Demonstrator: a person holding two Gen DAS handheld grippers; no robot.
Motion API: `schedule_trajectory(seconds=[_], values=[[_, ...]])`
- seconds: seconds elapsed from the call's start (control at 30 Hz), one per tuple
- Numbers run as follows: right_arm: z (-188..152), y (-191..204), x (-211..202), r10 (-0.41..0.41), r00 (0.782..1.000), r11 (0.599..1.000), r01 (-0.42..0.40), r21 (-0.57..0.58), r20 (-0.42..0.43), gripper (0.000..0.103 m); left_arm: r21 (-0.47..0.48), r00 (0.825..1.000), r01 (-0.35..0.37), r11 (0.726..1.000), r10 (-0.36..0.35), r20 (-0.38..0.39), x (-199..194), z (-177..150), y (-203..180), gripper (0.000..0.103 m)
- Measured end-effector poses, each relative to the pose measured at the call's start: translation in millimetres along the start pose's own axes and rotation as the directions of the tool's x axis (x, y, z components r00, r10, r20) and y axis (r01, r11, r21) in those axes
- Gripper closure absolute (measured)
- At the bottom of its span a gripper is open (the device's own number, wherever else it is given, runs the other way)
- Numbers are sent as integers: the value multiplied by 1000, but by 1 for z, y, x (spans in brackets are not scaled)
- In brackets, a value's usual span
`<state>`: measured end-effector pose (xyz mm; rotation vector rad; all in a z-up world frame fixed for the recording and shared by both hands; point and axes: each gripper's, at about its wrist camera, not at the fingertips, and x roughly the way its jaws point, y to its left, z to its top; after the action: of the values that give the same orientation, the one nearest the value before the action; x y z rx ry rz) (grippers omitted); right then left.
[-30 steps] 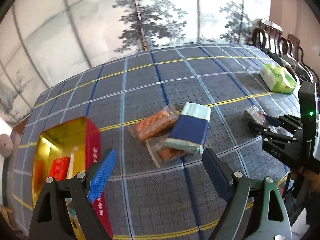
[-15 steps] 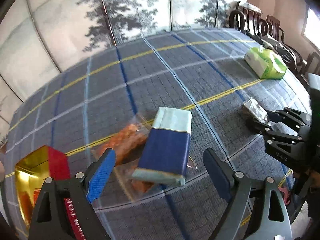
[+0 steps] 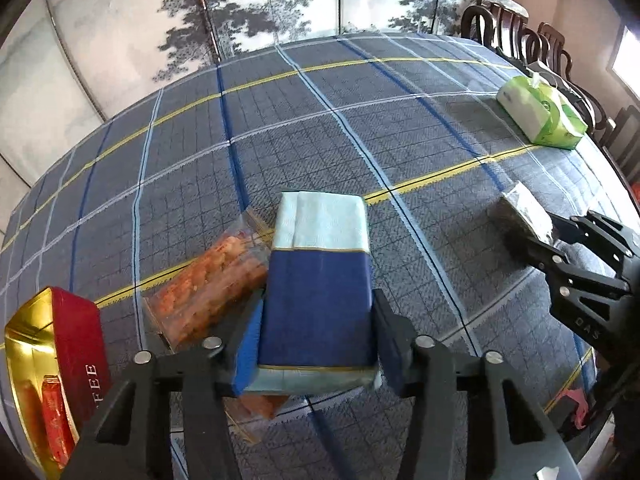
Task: Organize snacks
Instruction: 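Grasp the blue-and-white box with the left gripper, then carry the blue-and-white box over the gold tin with the left gripper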
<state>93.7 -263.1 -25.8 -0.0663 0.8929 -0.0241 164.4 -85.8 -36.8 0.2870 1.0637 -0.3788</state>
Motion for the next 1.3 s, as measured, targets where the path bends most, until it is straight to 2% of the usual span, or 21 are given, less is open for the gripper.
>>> schedule_trajectory(seconds=[0.13,0.83,1.07,1.3], values=[[0,0,0,0,1000,1000,0,0,0,67,9,1000,-13,1000,13,6,-4,-6,-1,57],[0,5,-1,-23,1000,1000,23,-19,-3,67,-113,998,-39,993,45,54,-54,-39,20,57],[0,6,-1,-30,1000,999,30,-24,-4,67,-183,993,-68,981,85,83,-86,-56,38,57],[0,6,-2,-30,1000,999,30,-24,-4,67,-273,982,-131,953,163,95,-117,-77,76,57]])
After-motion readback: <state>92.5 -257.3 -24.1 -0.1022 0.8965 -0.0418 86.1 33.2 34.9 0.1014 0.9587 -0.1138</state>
